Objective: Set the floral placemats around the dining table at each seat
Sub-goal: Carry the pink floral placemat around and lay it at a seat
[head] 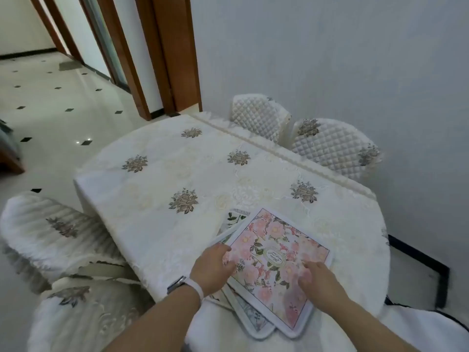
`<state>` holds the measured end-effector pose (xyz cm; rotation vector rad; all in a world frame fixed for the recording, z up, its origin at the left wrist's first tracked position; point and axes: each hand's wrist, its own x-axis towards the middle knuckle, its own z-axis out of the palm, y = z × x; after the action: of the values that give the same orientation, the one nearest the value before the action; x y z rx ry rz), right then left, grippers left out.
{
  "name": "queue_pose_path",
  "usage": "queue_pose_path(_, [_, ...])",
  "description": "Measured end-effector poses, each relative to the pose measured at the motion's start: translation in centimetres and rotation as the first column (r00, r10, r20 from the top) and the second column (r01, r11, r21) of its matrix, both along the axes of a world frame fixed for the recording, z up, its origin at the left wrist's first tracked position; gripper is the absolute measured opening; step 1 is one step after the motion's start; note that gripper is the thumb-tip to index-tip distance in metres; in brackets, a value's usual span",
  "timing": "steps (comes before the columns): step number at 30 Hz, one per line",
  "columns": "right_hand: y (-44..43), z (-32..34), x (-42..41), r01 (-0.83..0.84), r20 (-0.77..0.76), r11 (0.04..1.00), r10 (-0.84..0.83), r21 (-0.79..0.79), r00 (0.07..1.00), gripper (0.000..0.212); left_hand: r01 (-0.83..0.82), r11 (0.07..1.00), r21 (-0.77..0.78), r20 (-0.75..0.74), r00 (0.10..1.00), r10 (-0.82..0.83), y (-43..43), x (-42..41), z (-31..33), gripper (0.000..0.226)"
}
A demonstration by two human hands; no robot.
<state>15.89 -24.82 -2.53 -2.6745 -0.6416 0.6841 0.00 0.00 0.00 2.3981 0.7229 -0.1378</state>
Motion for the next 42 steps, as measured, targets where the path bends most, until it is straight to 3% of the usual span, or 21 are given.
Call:
queue_pose_path(2, [-0.7,-1.3,0.8,0.133,-0.054,0.989,-0.13,0.06,0.99,0.046,-0.083,0.99,-0.118,0.008,0.996,0.085,-0.3,1.6,-0.3,0.043])
queue_pose_path(5, [-1.3,-2.5,1.4,0.152,-0.117,0.986,-0.143,0.068,0.983,0.039,-0.155,0.972,-0.177,-0.046,0.988,0.149,-0.5,3.5,-0.7,0.044])
queue_pose_path(12, [-2.0,-4.0,1.6,0.243,-0.162,0.956,-0.217,0.166,0.963,0.016,-0.182,0.977,-0.115,-0.139,0.976,0.165,0.4,7.7,-2.6,0.049])
queue_pose_path(20, [-2.6,-4.9,1.6,0.22,-0.175,0.959,-0.19,0.177,0.966,0.031,-0.104,0.992,-0.071,-0.269,0.96,0.081,0.6,11.6,-4.2,0.051])
queue_pose_path(24, [-2.4,-4.7,1.5,0.282,-0.193,0.942,-0.248,0.179,0.949,0.034,-0.063,0.998,0.014,-0.336,0.94,0.064,1.1,12.1,-4.8,0.052])
queue_pose_path(27, [-2.3,-4.7,1.4,0.355,-0.232,0.915,-0.308,0.194,0.923,0.048,-0.072,0.997,0.029,-0.337,0.938,0.077,1.5,12.1,-5.0,0.057])
queue_pose_path(32, [-2.1,-4.4,1.1,0.542,-0.343,0.808,-0.454,0.231,0.822,0.068,-0.172,0.985,0.004,-0.316,0.934,0.164,1.5,12.3,-4.9,0.061])
queue_pose_path(35, [-2.3,-4.7,1.3,0.715,-0.47,0.639,-0.557,0.284,0.685,0.07,-0.214,0.975,-0.057,-0.327,0.927,0.184,1.6,12.1,-5.0,0.058])
queue_pose_path(38, [-2.6,-4.6,1.1,0.804,-0.555,0.527,-0.595,0.276,0.581,0.05,-0.207,0.97,-0.125,-0.291,0.943,0.164,1.3,11.8,-4.9,0.035])
queue_pose_path(42, [-3.0,-5.0,1.2,0.838,-0.581,0.483,-0.616,0.255,0.532,0.049,-0.26,0.95,-0.174,-0.241,0.946,0.215,0.5,11.1,-4.6,0.009])
